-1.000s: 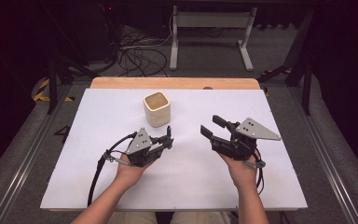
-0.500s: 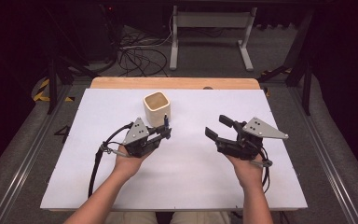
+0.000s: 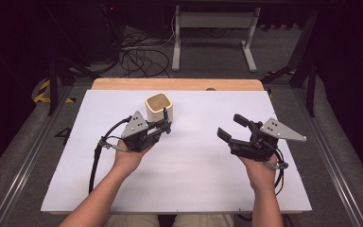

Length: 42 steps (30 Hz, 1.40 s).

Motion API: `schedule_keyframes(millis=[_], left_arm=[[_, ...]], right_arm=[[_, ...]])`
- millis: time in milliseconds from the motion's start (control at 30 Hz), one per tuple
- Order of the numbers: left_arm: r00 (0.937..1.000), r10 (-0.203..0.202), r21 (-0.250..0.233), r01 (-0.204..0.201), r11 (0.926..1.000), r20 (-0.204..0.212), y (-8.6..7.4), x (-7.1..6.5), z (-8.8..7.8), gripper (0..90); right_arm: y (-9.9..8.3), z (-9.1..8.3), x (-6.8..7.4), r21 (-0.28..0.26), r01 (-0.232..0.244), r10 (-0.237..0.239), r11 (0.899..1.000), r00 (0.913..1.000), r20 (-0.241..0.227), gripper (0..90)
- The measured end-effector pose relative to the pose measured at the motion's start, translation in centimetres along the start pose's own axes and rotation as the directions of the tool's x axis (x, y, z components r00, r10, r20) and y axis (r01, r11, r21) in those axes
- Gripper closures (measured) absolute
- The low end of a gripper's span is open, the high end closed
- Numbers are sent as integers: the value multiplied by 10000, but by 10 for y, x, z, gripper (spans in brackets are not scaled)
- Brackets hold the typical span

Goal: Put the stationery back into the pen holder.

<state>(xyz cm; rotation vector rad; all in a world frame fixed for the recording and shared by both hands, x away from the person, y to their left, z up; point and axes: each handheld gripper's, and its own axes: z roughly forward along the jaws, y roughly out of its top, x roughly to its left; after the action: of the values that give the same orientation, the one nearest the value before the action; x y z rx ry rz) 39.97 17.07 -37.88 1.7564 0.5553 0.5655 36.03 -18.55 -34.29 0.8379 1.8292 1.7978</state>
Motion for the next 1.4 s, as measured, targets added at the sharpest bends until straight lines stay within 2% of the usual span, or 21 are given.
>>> schedule_keyframes(millis=[600,833,1033,1333,1400], left_arm=[[9994,112,-177,-118,9998,-314,24,12,8,791],[9975,196,-183,-209,9996,-676,36,24,12,791],[9953,-39,-278,13,9996,-966,41,35,15,791],[9907,-42,-279,4,9996,-1363,45,46,19,790],[9892,-191,-338,143,9993,-1457,45,49,20,790]], right_arm=[[3,-15,-15,-112,-321,319,9994,9994,-120,110],[4,-18,-17,-123,-304,303,9995,9995,-88,93],[5,-21,-19,-108,-339,338,9994,9994,-92,75],[6,-25,-22,-117,-347,346,9993,9994,-66,55],[6,-25,-22,-112,-355,354,9993,9993,-70,53]])
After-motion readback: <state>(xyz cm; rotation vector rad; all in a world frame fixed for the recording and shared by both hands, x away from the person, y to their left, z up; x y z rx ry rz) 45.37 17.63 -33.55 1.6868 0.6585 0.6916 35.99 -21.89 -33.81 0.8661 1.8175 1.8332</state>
